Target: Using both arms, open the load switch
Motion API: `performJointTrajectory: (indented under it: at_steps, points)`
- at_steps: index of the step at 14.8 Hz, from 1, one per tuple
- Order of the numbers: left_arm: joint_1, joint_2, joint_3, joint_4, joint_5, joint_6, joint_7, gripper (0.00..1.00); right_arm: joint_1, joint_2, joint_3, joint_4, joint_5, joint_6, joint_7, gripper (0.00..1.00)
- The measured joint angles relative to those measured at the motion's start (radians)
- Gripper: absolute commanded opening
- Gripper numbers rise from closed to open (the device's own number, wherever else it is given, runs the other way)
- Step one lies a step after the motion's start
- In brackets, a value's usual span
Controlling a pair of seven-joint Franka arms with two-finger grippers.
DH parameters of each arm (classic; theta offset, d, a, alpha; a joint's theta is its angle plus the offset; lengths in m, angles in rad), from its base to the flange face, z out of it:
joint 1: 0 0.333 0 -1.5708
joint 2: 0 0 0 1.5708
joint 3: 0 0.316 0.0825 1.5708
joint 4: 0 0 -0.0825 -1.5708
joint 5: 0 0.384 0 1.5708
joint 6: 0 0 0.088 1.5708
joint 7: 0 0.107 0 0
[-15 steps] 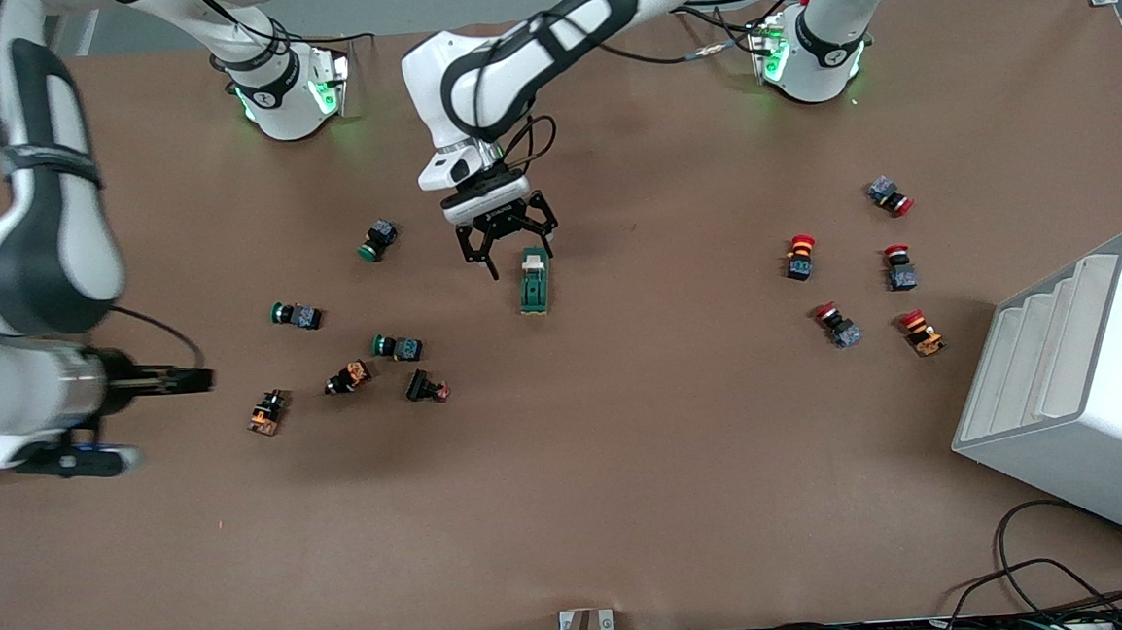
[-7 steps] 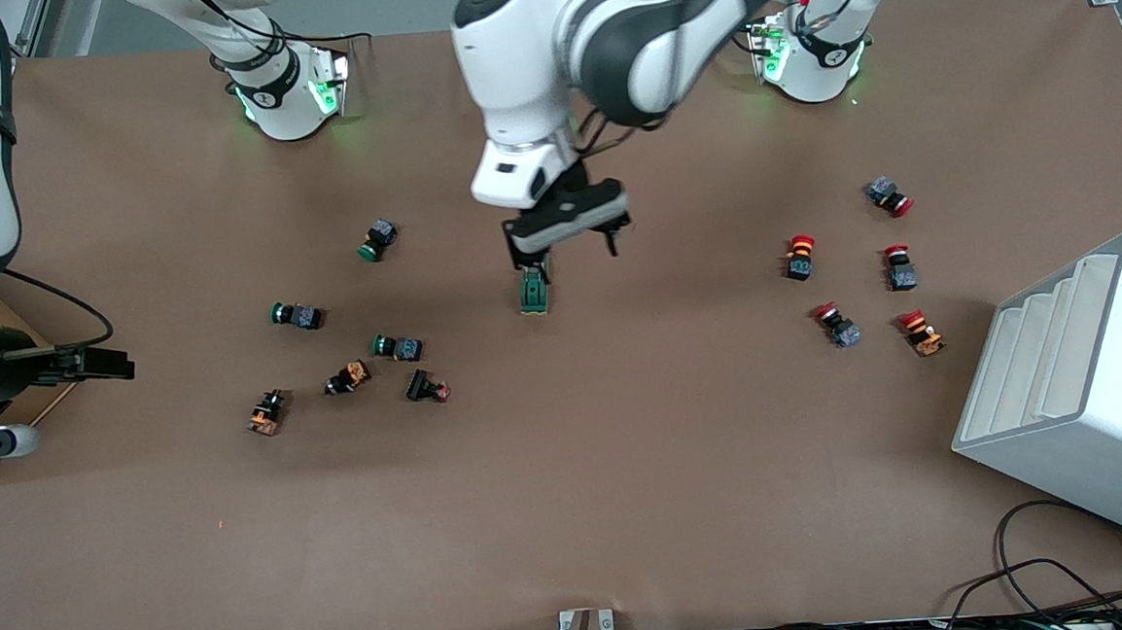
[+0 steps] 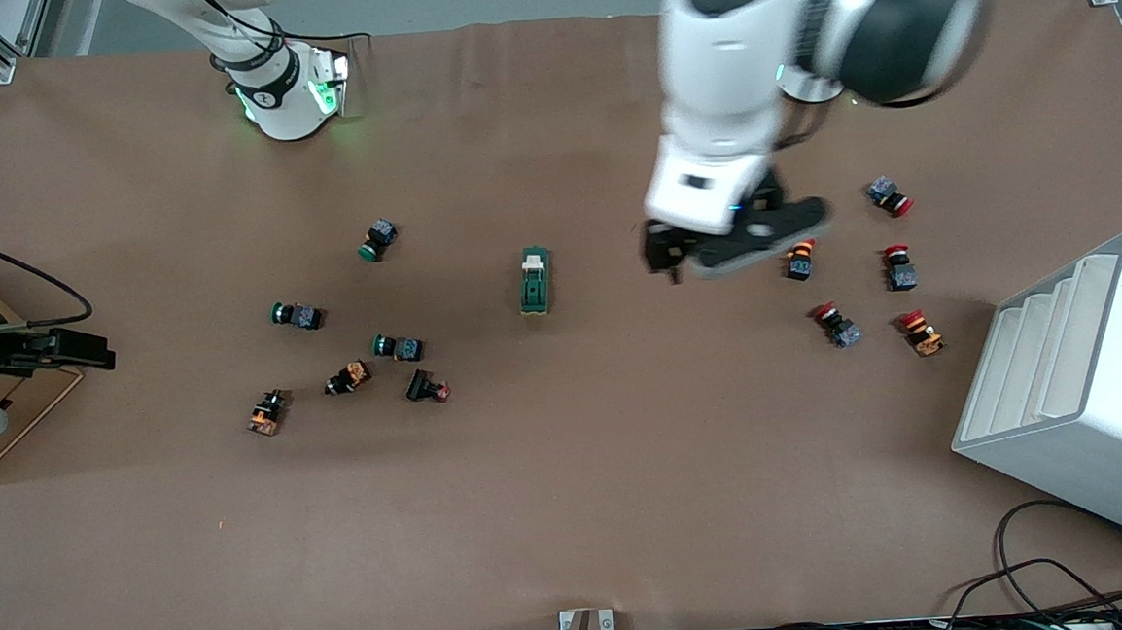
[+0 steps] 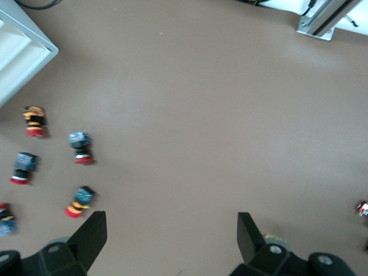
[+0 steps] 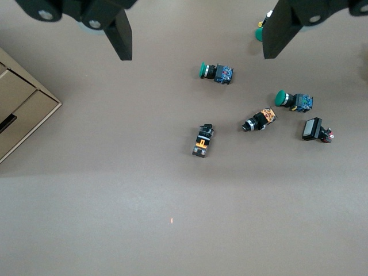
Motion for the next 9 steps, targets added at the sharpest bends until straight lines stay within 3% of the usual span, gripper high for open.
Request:
performJointTrajectory:
  at_steps: [4, 9]
  points:
    - [0.105, -0.086, 0.038, 0.001, -0.068, -0.071, 0.215, 1.00, 0.006, -0.001, 0.017, 0.001, 0.002, -0.003, 0.000, 1.00]
    - [0.098, -0.202, 0.241, -0.010, -0.226, -0.178, 0.500, 1.00, 0.024, -0.037, 0.021, 0.002, 0.003, -0.042, 0.003, 1.00]
